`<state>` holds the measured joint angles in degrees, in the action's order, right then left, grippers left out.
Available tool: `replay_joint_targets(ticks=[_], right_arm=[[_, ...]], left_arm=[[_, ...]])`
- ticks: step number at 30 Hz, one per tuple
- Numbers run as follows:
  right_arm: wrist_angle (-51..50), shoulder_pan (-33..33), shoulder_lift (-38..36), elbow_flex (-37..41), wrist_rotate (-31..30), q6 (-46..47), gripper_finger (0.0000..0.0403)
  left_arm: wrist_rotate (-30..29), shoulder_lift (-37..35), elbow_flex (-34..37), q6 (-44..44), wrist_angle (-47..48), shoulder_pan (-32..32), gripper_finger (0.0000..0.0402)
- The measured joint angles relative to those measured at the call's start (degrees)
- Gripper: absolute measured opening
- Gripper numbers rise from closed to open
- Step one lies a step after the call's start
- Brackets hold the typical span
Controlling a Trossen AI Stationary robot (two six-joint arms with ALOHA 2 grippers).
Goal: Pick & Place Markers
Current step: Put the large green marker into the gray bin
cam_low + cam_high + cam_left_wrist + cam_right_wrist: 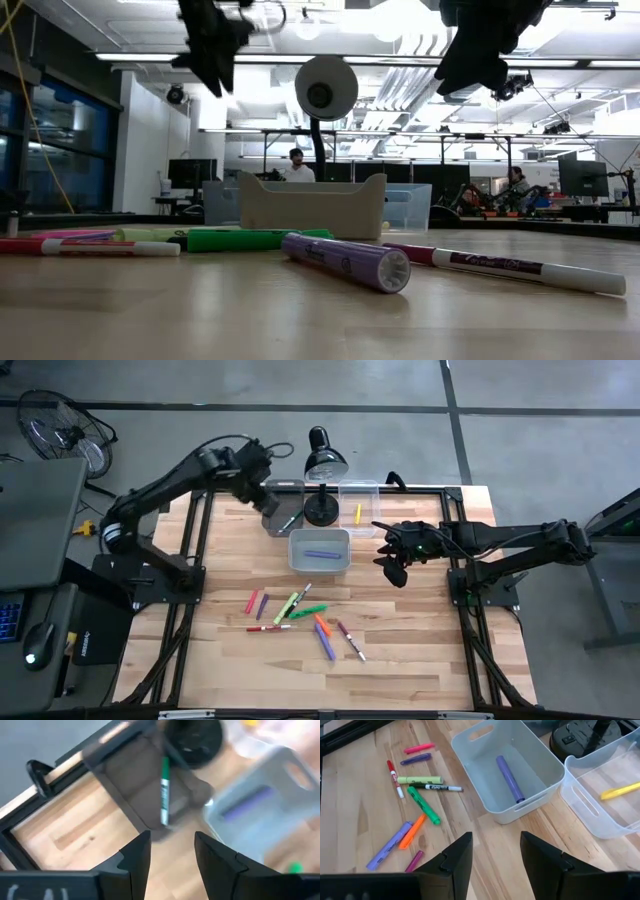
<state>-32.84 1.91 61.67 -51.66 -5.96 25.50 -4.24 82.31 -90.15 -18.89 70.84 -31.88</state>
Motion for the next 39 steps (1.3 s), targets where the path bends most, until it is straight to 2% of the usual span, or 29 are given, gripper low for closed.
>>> replay_joint_targets(ticks=[5, 12, 19, 22, 28, 34, 39], right_arm=[[0.2, 0.0, 0.0, 0.0, 0.5, -1.0, 0.0154], [4.5, -1.0, 2.2, 0.0, 2.0, -3.5, 0.0154], [12.8, -4.2, 9.8, 0.0, 5.4, -4.7, 0.0153], [15.8, -5.3, 12.5, 0.0, 5.5, -1.8, 0.0153], [18.6, -8.6, 15.1, 0.0, 5.9, 1.4, 0.0144], [23.7, -13.5, 18.0, 0.0, 6.3, 0.6, 0.0138], [29.0, -17.5, 23.0, -0.8, 1.6, 1.4, 0.0138]], left_arm=[[-2.1, -7.3, 4.4, -5.6, 0.0, 9.1, 0.015], [-5.4, -18.2, 16.4, -22.3, -0.7, 25.6, 0.015], [-8.4, -23.1, 29.5, -36.4, -4.0, 42.9, 0.015], [-8.7, -23.7, 34.2, -41.0, -7.4, 48.9, 0.015], [-11.7, -23.7, 41.6, -44.6, -15.6, 57.2, 0.015], [-14.5, -23.7, 47.8, -44.5, -23.6, 62.1, 0.015], [-14.6, -23.7, 51.6, -44.2, -28.6, 64.1, 0.015]])
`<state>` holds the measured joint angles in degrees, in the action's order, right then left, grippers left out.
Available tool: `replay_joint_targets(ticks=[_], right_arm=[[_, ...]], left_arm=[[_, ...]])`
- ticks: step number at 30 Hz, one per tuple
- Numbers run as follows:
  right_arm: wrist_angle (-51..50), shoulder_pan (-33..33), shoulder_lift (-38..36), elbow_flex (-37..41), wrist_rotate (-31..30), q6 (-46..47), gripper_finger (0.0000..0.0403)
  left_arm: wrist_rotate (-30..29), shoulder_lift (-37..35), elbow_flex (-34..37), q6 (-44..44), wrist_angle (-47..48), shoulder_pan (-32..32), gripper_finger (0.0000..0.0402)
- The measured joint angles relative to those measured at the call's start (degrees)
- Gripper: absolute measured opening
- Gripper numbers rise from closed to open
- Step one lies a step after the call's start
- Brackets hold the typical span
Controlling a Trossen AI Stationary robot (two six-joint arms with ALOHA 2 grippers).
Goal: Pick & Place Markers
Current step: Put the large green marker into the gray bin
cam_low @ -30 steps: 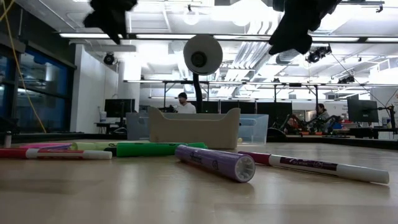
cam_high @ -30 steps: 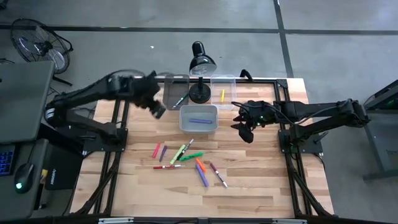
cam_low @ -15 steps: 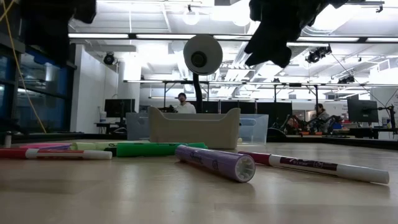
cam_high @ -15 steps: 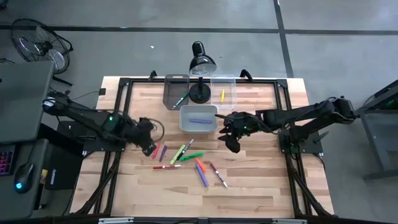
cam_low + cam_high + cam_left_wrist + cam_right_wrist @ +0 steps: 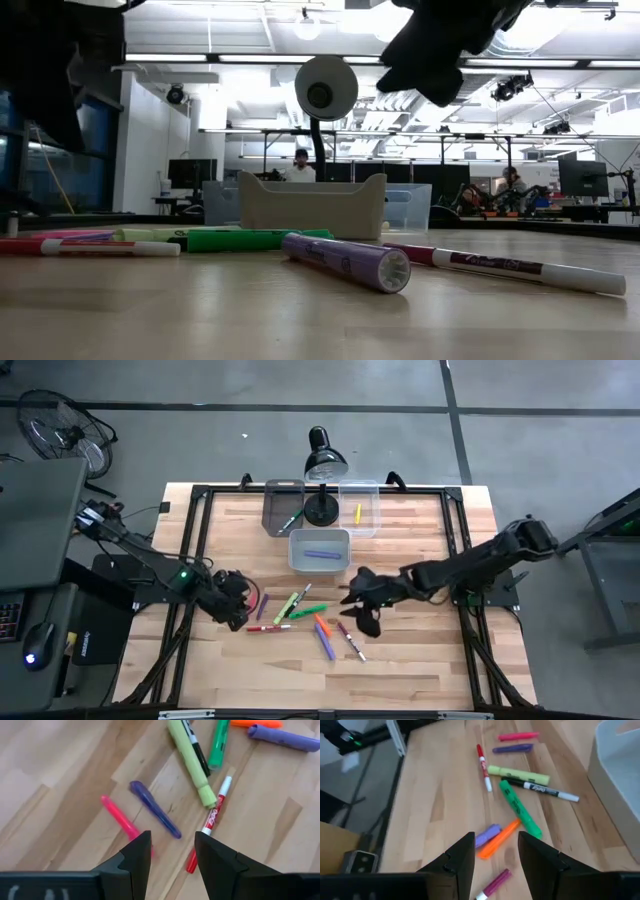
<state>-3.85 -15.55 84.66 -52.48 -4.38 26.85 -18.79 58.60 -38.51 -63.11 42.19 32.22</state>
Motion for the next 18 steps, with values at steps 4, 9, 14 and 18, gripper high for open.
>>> replay_joint_targets(ticks=[4, 9, 14, 18], right_arm=[[-3.4, -1.0, 5.4, -6.3, -1.2, -2.6, 0.0138], [-16.8, -0.8, 14.0, -19.2, 1.1, -9.6, 0.0138], [-27.0, 0.3, 22.1, -30.9, 2.2, -15.4, 0.0138], [-31.6, 1.6, 27.9, -38.8, 3.7, -19.2, 0.0138]], left_arm=[[0.0, 0.0, 1.1, 2.5, -4.0, 1.0, 0.0149], [-0.5, 0.0, 1.2, 4.9, -4.2, 0.8, 0.0149], [-0.5, 0.0, 1.2, 6.3, -4.0, 0.8, 0.0149], [-1.6, 0.0, 1.2, 6.3, -4.6, 0.8, 0.0149]])
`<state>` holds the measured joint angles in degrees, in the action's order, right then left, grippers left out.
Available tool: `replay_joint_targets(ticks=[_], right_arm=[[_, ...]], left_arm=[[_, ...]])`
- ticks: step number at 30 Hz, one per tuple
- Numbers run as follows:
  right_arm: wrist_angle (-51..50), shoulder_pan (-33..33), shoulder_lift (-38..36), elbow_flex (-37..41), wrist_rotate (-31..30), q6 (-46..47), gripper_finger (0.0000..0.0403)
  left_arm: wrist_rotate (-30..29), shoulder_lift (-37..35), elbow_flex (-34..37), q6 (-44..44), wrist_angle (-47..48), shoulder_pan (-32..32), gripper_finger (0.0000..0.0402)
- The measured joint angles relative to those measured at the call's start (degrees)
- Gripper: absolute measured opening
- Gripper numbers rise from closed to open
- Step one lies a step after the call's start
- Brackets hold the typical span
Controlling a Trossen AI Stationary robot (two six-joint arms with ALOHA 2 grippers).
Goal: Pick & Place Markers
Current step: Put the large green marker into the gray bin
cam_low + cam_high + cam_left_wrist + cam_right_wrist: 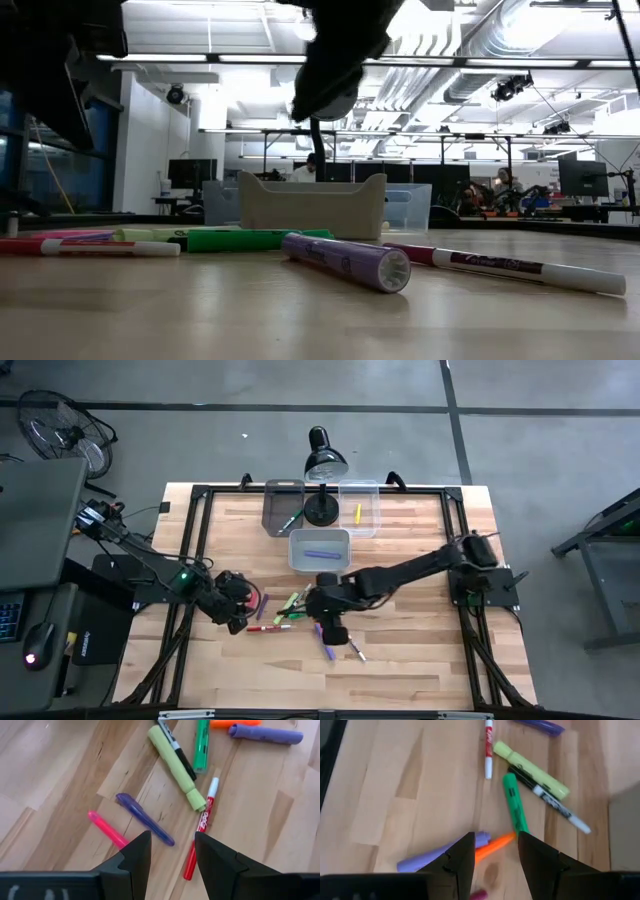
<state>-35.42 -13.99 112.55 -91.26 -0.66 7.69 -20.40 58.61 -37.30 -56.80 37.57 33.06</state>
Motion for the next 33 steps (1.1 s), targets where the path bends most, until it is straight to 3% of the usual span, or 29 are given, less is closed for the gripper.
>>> replay_joint_targets(ticks=[12, 17, 24, 33], right_arm=[[-7.7, 4.8, 14.6, -14.3, 5.4, -6.7, 0.0138], [-8.2, 5.0, 16.4, -14.8, 9.3, -10.9, 0.0138], [-7.6, 5.1, 17.2, -14.8, 5.5, -12.8, 0.0138], [-6.1, 5.1, 19.6, -14.8, 5.2, -14.1, 0.0138]], left_arm=[[-1.5, 0.0, 0.0, 1.5, -1.9, 0.0, 0.0149], [-1.7, 0.0, 0.0, 1.5, -1.9, 0.0, 0.0149], [-2.3, 0.0, 0.0, 1.5, -1.9, 0.0, 0.0149], [-2.4, 0.0, 0.0, 1.5, -1.8, 0.0, 0.0149]])
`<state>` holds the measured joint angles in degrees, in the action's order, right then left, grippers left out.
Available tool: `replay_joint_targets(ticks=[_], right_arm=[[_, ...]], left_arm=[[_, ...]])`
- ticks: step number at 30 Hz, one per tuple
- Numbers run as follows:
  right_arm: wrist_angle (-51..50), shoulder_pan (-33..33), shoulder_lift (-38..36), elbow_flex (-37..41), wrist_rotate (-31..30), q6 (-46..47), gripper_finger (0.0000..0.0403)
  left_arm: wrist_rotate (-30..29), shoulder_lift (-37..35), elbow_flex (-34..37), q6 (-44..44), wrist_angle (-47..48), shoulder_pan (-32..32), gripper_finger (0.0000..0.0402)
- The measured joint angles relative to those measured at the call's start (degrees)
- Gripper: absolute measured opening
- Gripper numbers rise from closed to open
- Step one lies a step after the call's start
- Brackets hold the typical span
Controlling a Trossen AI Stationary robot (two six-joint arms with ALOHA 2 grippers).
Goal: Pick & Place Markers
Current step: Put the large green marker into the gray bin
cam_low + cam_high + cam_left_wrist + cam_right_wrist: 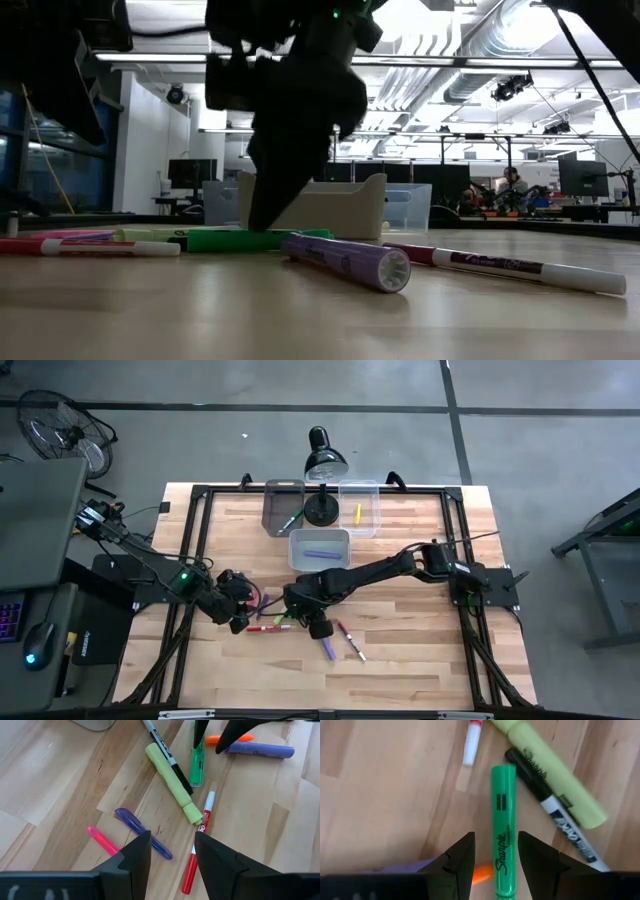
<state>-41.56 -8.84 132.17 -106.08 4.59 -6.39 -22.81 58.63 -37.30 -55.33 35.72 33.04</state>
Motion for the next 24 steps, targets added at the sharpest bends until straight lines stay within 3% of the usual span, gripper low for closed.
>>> replay_joint_targets(ticks=[15, 24], right_arm=[[0.2, 0.3, 2.6, -0.2, 0.3, 1.4, 0.0134], [-0.7, 0.2, 3.3, -0.2, -1.4, 0.1, 0.0072]], left_arm=[[0.9, 0.0, 0.0, -0.2, 0.0, 0.0, 0.0149], [1.6, 0.0, 0.0, -0.2, 0.4, 0.0, 0.0149]])
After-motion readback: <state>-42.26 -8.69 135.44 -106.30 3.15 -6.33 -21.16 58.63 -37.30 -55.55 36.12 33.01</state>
